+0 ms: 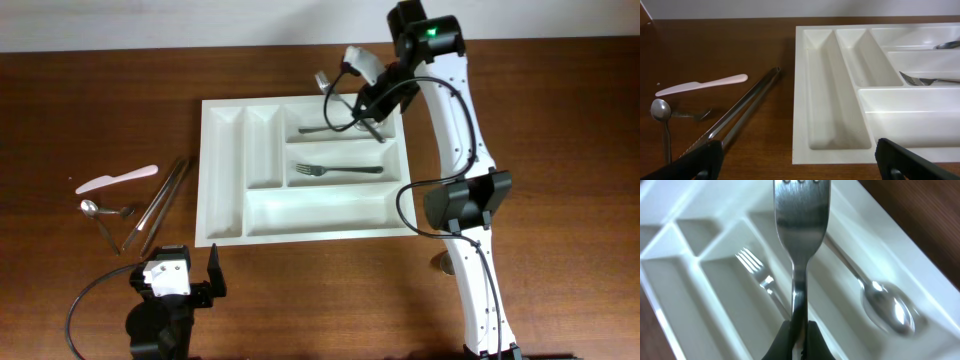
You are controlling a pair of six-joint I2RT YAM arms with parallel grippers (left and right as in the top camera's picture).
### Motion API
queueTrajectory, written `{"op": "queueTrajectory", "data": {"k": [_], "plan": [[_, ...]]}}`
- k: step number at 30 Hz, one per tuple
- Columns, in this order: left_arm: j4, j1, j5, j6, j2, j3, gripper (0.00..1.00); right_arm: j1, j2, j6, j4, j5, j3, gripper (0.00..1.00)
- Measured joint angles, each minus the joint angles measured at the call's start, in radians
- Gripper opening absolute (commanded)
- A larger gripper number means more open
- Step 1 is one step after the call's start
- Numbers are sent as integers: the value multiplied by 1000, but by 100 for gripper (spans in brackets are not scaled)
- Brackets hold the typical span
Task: Pack container
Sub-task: 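Carry the fork over the tray and lower it into the middle compartment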
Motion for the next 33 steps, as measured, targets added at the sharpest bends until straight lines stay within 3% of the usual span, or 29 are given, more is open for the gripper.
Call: {"op": "queueTrajectory", "data": {"k": [14,26,33], "plan": [[0,0,0,0,0,0,99,35,0,-152,-1,-79,0,4],[0,0,0,0,0,0,99,64,-15,-97,-1,70,0,4],[0,0,0,0,0,0,99,64,-179,-62,-1,150,-5,4]]}}
